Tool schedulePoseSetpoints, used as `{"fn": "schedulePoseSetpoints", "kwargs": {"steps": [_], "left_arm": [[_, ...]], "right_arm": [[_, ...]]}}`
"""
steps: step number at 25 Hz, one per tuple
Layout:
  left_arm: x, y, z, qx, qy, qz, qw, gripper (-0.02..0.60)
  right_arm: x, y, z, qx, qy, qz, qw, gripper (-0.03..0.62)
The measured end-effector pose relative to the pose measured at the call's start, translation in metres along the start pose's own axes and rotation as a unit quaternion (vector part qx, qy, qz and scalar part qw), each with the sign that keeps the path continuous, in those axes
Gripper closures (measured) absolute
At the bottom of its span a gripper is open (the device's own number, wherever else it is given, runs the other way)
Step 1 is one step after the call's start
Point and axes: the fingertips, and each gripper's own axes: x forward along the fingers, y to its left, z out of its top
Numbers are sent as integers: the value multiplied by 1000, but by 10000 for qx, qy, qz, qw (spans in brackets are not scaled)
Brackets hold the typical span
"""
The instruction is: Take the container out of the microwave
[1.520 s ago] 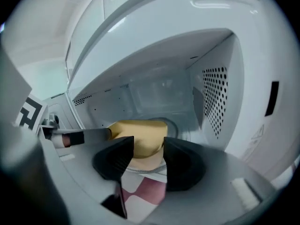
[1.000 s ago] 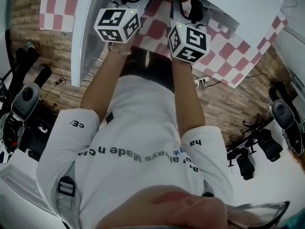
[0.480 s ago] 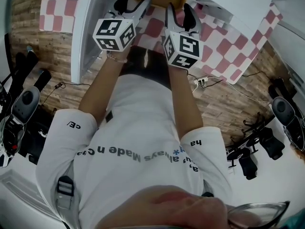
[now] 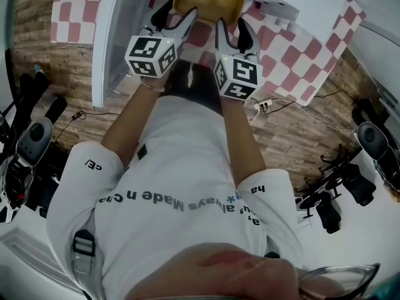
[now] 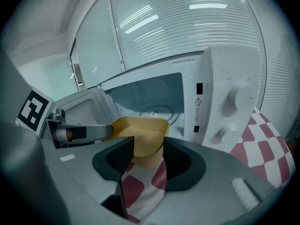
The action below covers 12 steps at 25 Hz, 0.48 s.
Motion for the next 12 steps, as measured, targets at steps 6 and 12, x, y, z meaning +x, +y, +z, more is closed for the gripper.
{"fn": "schedulePoseSetpoints", "kwargs": {"steps": [6,12], "left_arm": [[2,-24,-16,35,194,-228,9995,321],[9,-54,-34,108,418,-490,9979,324]], "right_arm": [[-19,-18,-12,65,79,-205,9997,407],[-40,-42,-26,167,152,-435,9988,407]]}}
